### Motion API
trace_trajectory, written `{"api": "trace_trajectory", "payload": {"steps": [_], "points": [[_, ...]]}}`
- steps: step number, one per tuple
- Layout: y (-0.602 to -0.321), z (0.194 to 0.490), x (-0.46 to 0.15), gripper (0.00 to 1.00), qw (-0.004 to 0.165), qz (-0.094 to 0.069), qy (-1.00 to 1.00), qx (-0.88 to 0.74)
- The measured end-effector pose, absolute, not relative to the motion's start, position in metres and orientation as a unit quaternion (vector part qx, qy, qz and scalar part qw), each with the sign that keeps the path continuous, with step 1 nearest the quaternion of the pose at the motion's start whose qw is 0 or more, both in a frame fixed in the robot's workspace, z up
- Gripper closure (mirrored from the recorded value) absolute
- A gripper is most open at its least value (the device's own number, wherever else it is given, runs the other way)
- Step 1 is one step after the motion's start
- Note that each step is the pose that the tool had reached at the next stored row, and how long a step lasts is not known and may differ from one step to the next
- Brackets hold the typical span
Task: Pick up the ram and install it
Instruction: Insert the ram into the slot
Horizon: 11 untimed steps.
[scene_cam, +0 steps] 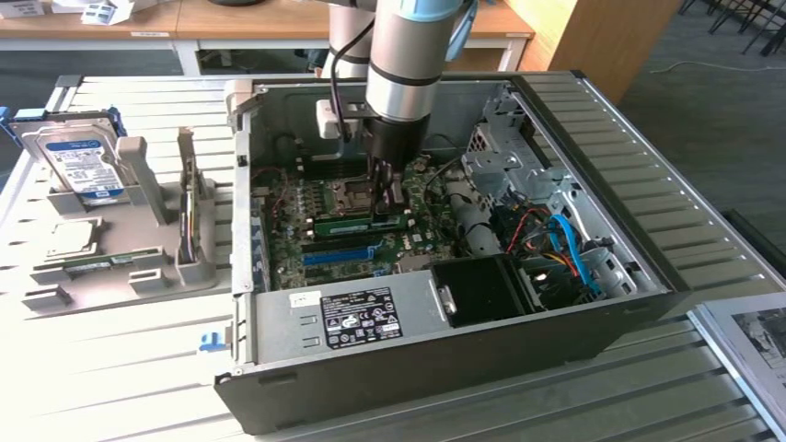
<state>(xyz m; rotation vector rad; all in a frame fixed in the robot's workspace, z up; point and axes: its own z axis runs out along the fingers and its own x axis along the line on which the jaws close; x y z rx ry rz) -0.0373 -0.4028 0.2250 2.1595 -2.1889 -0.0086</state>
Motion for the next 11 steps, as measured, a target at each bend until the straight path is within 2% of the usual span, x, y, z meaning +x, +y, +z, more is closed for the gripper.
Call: {"api": "trace_trajectory", "payload": {"steps": [11], "points": [[-0.403,0.238,-0.037,0.80,0.033,-0.003,-0.711,0.702]]}}
